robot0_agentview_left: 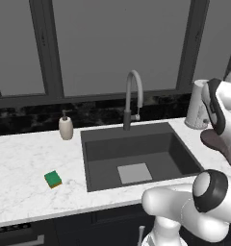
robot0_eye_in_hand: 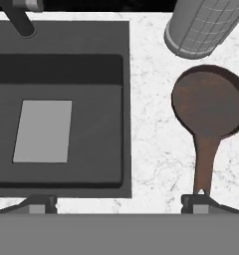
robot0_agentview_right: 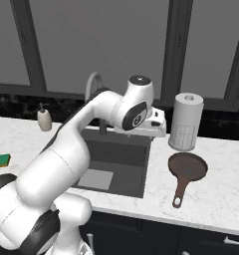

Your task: Pick the pan and sponge and place them into the sink. Then turn on the water.

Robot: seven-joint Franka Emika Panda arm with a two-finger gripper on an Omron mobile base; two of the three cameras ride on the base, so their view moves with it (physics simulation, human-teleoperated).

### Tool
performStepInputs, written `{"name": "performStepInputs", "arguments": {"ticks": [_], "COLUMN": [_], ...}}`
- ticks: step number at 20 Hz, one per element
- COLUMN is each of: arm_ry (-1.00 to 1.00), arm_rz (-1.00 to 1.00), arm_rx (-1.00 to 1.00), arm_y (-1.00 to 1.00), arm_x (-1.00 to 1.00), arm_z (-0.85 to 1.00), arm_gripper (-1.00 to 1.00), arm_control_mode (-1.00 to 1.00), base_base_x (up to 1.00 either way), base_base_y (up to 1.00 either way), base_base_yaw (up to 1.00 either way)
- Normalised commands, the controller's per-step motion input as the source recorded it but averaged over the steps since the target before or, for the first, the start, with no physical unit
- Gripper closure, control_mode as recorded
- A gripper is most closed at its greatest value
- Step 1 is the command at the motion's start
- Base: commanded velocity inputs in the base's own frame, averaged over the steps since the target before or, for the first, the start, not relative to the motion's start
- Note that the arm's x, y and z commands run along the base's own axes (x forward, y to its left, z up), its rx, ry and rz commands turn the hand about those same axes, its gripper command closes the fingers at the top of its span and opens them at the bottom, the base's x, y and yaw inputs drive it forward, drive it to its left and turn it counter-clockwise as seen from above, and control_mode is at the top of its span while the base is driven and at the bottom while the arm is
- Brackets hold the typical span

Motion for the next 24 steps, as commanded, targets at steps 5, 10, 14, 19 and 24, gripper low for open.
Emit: {"name": "performStepInputs", "arguments": {"ticks": [5,10,14,19,24], "arm_ry": [0.00,0.04,0.18,0.35,0.28], "arm_rz": [0.00,-0.01,-0.08,-0.15,-0.13], "arm_rx": [0.00,-0.01,0.00,0.00,0.00], "arm_y": [-0.44,-0.14,-0.09,-0.29,-0.39], "arm_x": [0.00,0.03,0.43,0.77,0.51], "arm_z": [-0.26,-0.30,-0.35,-0.31,-0.24], "arm_gripper": [-1.00,-1.00,-1.00,-1.00,-1.00], "arm_control_mode": [-1.00,-1.00,-1.00,-1.00,-1.00], "base_base_x": [0.00,0.00,0.00,0.00,0.00], "base_base_y": [0.00,0.00,0.00,0.00,0.00], "base_base_yaw": [0.00,0.00,0.00,0.00,0.00]}}
